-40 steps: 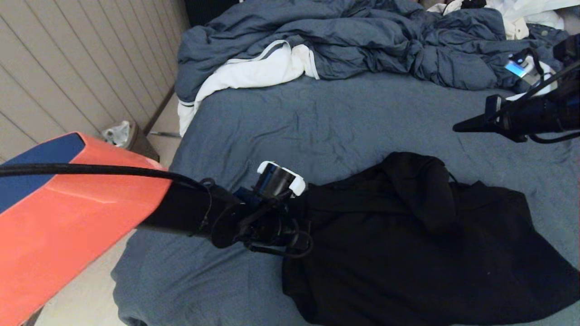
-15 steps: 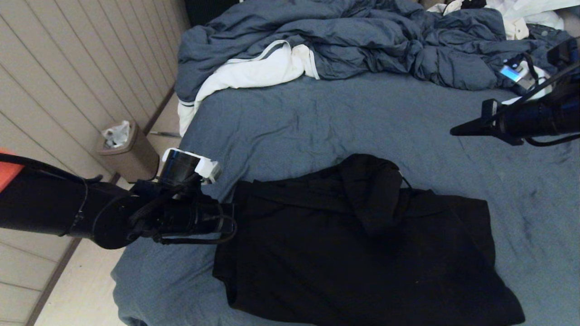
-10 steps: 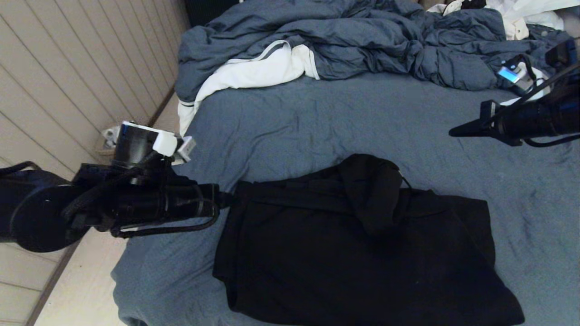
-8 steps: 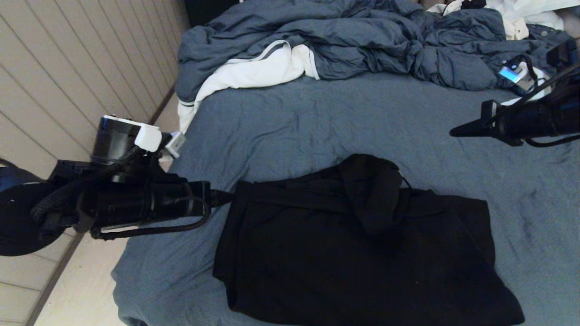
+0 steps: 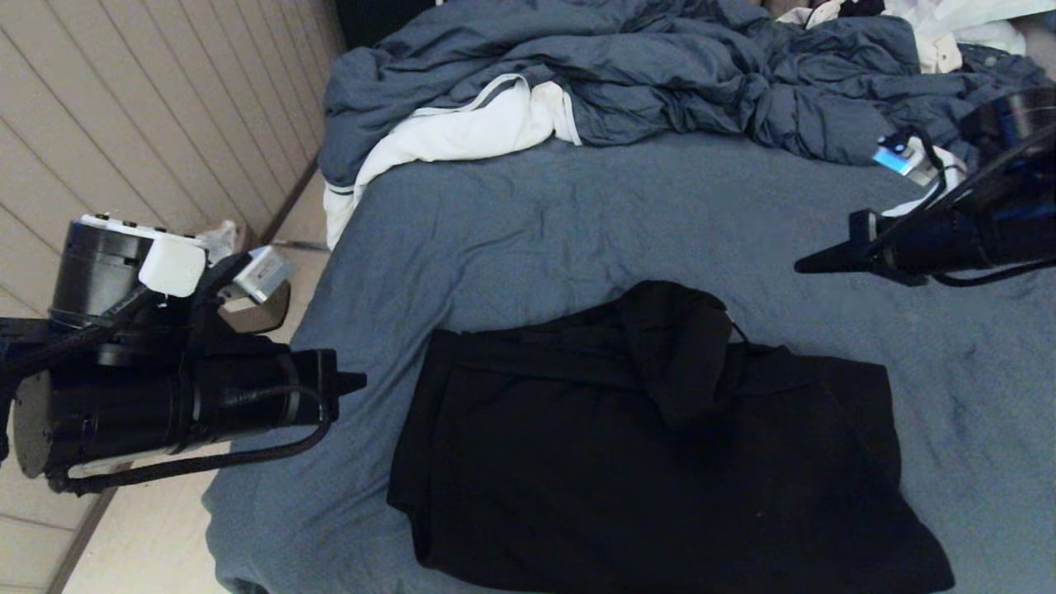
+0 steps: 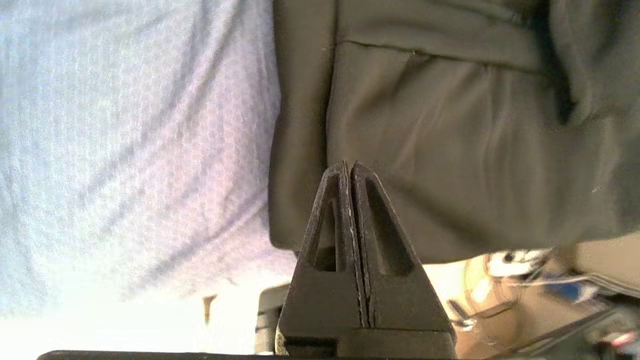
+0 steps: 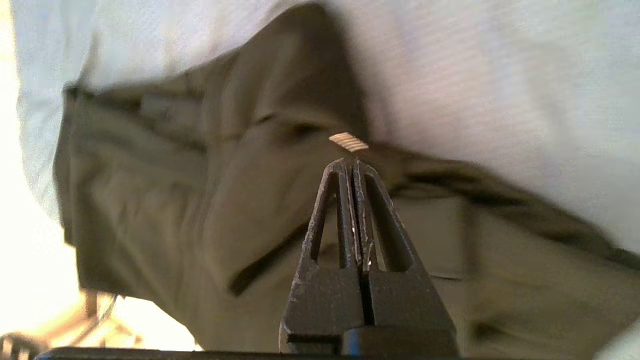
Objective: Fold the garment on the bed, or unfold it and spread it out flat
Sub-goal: Unfold the black sweatshirt
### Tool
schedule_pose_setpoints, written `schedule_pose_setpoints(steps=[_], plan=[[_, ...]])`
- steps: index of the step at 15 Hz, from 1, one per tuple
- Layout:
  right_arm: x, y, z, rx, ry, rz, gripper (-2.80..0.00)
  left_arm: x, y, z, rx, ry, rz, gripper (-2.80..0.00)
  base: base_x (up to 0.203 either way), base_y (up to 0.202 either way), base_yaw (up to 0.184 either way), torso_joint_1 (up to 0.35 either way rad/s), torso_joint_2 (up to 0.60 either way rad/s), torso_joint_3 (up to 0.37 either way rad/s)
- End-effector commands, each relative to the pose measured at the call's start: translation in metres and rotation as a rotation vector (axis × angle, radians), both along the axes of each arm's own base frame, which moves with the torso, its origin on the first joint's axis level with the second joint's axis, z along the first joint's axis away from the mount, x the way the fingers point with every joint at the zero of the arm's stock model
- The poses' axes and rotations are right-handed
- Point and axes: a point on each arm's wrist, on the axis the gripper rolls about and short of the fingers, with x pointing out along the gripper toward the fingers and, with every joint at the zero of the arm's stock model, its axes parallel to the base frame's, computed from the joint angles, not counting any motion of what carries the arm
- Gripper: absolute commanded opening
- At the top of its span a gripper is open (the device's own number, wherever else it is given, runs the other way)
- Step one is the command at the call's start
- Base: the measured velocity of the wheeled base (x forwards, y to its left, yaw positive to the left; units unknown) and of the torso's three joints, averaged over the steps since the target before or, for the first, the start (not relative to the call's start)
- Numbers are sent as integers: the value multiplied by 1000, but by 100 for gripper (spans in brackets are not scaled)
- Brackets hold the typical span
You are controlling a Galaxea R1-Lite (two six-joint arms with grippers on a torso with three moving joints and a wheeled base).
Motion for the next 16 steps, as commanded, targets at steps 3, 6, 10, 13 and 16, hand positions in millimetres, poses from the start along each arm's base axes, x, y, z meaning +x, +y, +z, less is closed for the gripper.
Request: schedule_pose_setpoints(steps=[3, 6, 10, 13, 16], plan=[[-18, 46, -8, -70, 109, 144, -280, -6, 3, -13, 13, 44, 4, -280, 0, 0, 0, 0, 0, 0], [-39, 81, -19, -232, 197, 249, -280, -7, 3, -19, 11, 38, 4, -280, 0, 0, 0, 0, 0, 0], [-34, 93, -36, -274, 238, 308, -280, -3, 1, -29, 9, 40, 5, -280, 0, 0, 0, 0, 0, 0], [-18, 101, -55, -295, 273, 312, -280, 1, -1, -38, -21, 48, 33, -280, 0, 0, 0, 0, 0, 0], [-8, 116, -77, -316, 197, 310, -280, 1, -1, -40, -71, 45, 47, -280, 0, 0, 0, 0, 0, 0]])
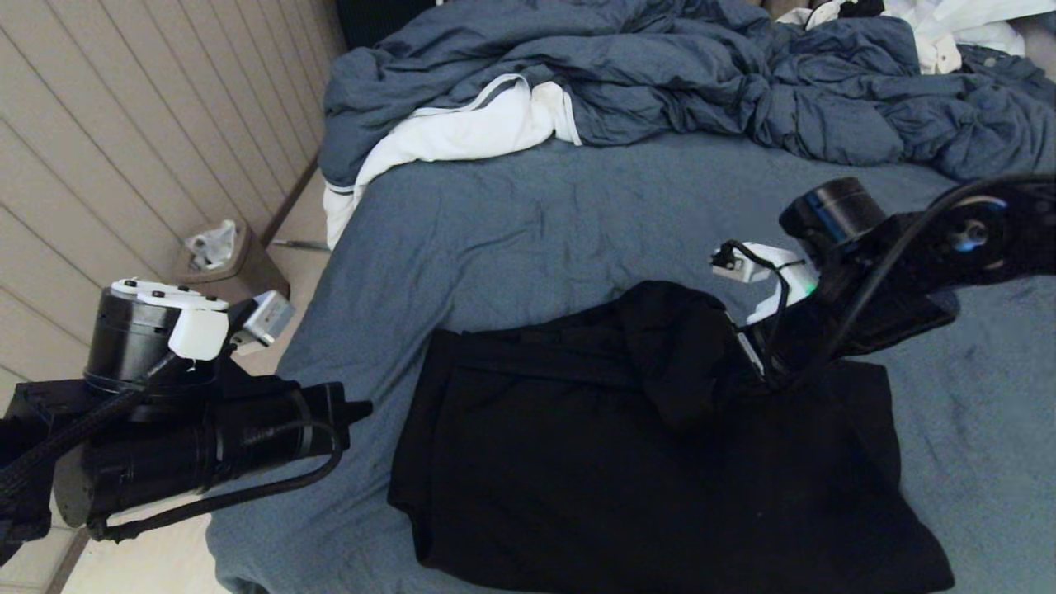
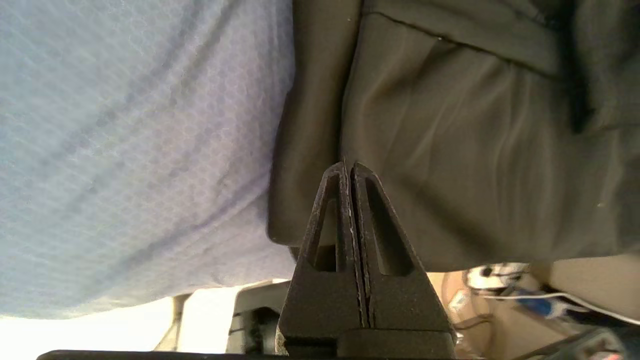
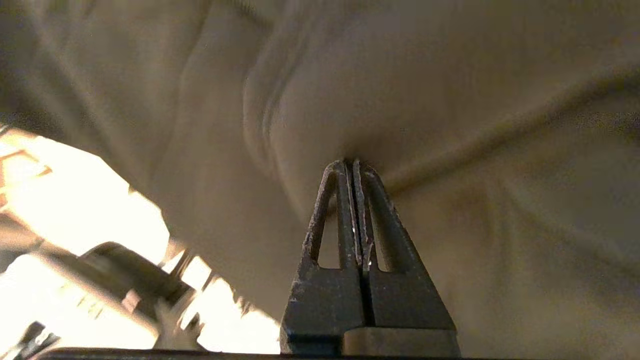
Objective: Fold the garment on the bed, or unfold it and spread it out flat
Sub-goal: Unfold the black sweatshirt
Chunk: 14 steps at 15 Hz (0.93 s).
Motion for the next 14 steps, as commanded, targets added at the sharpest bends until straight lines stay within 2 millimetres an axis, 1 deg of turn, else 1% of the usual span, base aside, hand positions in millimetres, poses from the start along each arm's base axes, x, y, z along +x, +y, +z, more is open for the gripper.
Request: schedule_pose_setpoints(steps=[1, 3, 4, 5, 8, 10, 12, 13, 14], plan=[[6, 12, -20, -5, -26, 12, -280, -1, -1, -4, 2, 14, -4, -280, 0, 0, 0, 0, 0, 0], [1, 25, -34, -30, -16, 0, -280, 1, -2, -5, 3, 20, -5, -280, 0, 0, 0, 0, 0, 0], [-2, 30, -38, -47, -11, 2, -280, 2, -3, -8, 9, 30, -5, -280, 0, 0, 0, 0, 0, 0], [-2, 33, -35, -60, -25, -4, -280, 2, -3, -9, 11, 34, -5, -280, 0, 0, 0, 0, 0, 0], [-11, 46, -13, -62, -102, -27, -280, 2, -3, -9, 10, 35, -6, -280, 0, 0, 0, 0, 0, 0], [-10, 47, -2, -83, -145, -64, -280, 3, -3, -11, 12, 41, -5, -280, 0, 0, 0, 0, 0, 0], [-23, 46, 10, -82, -175, -70, -280, 3, -3, -11, 12, 44, -5, -280, 0, 0, 0, 0, 0, 0], [-32, 46, 11, -105, -156, -65, -280, 4, -4, -11, 12, 44, -5, -280, 0, 0, 0, 0, 0, 0], [-37, 46, 9, -146, -153, -84, -280, 3, -3, -12, 13, 47, -5, -280, 0, 0, 0, 0, 0, 0]])
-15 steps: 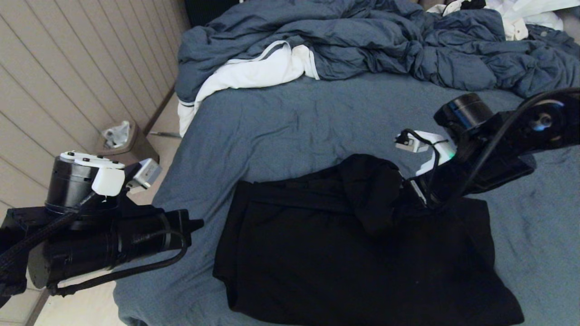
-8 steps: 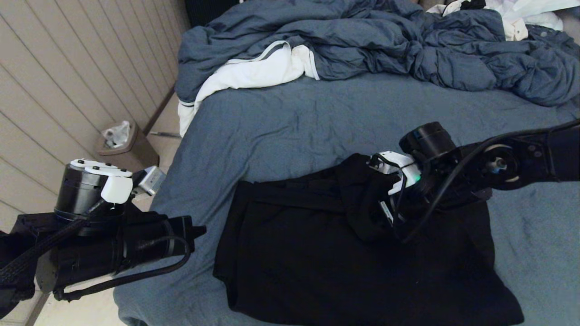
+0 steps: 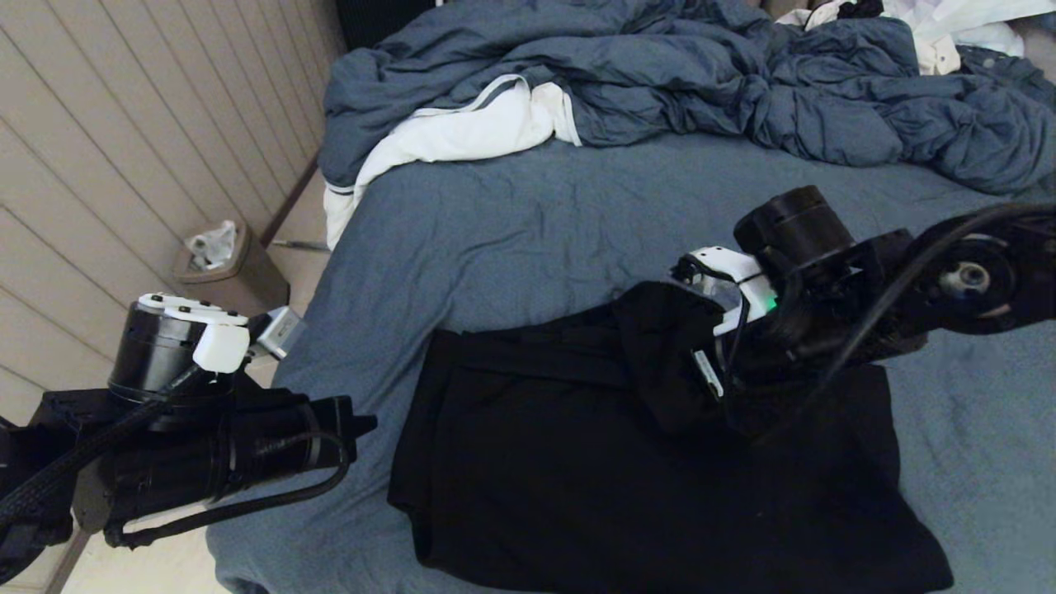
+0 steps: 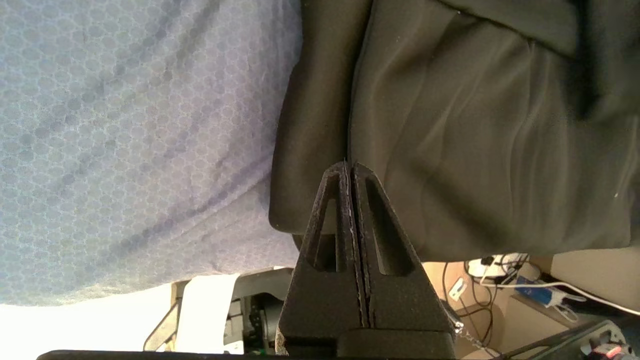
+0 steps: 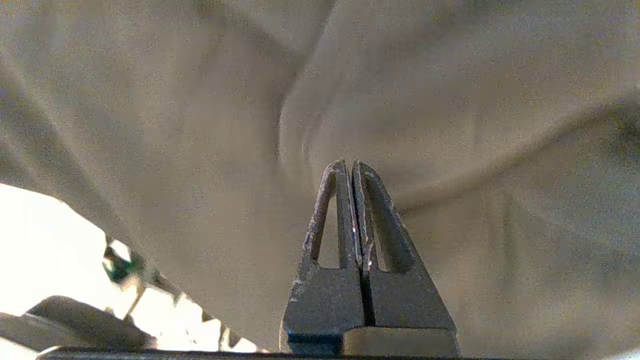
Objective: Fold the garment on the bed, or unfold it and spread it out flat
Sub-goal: Unfold the black sweatshirt
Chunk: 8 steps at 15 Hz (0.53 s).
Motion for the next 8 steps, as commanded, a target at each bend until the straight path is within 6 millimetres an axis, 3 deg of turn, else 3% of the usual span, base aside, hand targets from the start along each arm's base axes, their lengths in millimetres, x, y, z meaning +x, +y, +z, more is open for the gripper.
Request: schedule_pose_setpoints(steps=[1, 2, 3, 8], plan=[[-13, -2, 4, -35, -19, -17, -280, 0, 0, -1, -1, 6, 0, -280, 0, 0, 0, 0, 0, 0], [-19, -3, 3, -54, -28, -23, -280, 0, 0, -1, 0, 6, 0, -280, 0, 0, 0, 0, 0, 0], [-24, -2, 4, -61, -29, -18, 0, 0, 0, -1, 0, 6, 1, -280, 0, 0, 0, 0, 0, 0], [-14, 2, -14, -92, 23, -19, 0, 0, -1, -2, 1, 7, -3, -280, 0, 0, 0, 0, 0, 0]])
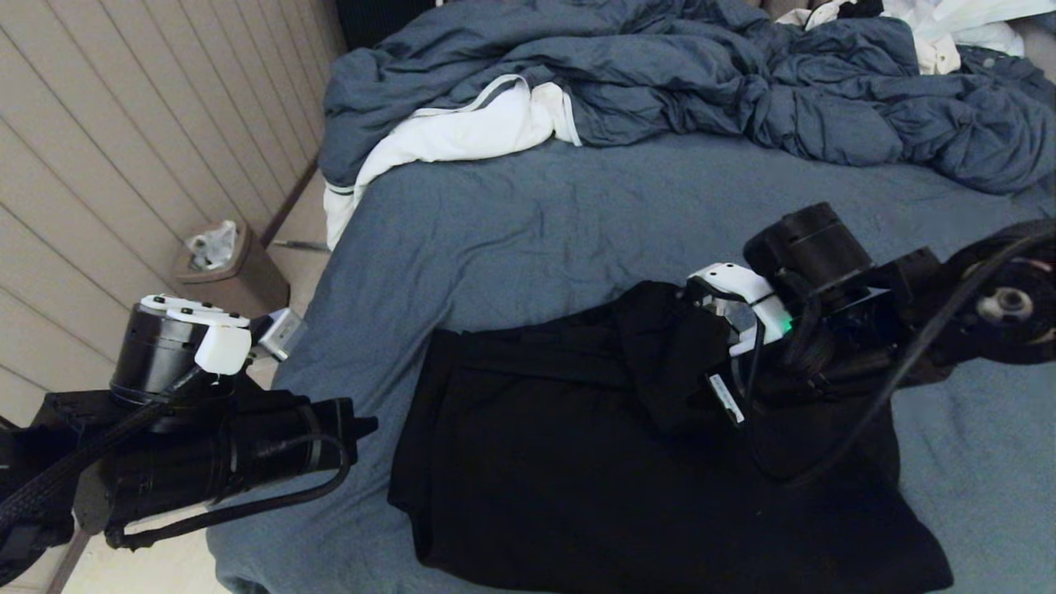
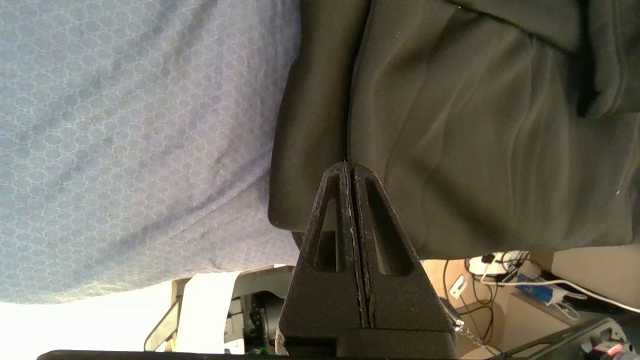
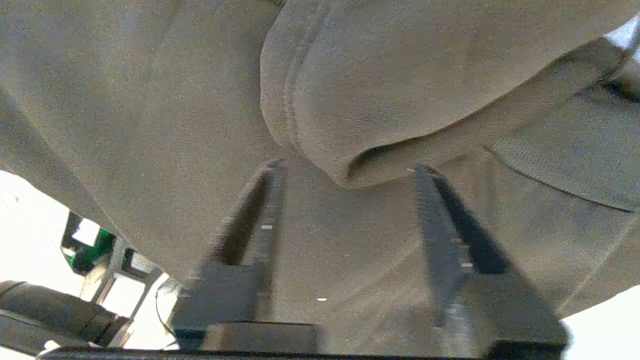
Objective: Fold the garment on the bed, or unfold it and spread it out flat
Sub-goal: Unfold the black sweatshirt
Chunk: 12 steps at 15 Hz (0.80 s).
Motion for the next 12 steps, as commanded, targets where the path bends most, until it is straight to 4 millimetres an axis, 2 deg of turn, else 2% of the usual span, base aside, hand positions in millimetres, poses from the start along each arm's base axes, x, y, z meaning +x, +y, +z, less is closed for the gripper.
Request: schedule_pose_setpoints(steps=[1, 6, 9, 10, 12], plan=[[8, 4, -11, -16, 32, -1, 0, 1, -1, -2, 1, 8, 1, -280, 0, 0, 0, 0, 0, 0], [19, 12, -31, -45, 90, 10, 0, 4, -2, -6, 9, 23, -1, -280, 0, 0, 0, 0, 0, 0], [19, 14, -30, -46, 87, 16, 0, 4, -3, -7, 10, 26, -2, -280, 0, 0, 0, 0, 0, 0], [20, 14, -32, -54, 89, 10, -280, 5, -3, -7, 11, 27, -2, -280, 0, 0, 0, 0, 0, 0], [22, 15, -34, -73, 86, -1, -280, 5, -3, -8, 12, 29, -1, -280, 0, 0, 0, 0, 0, 0]])
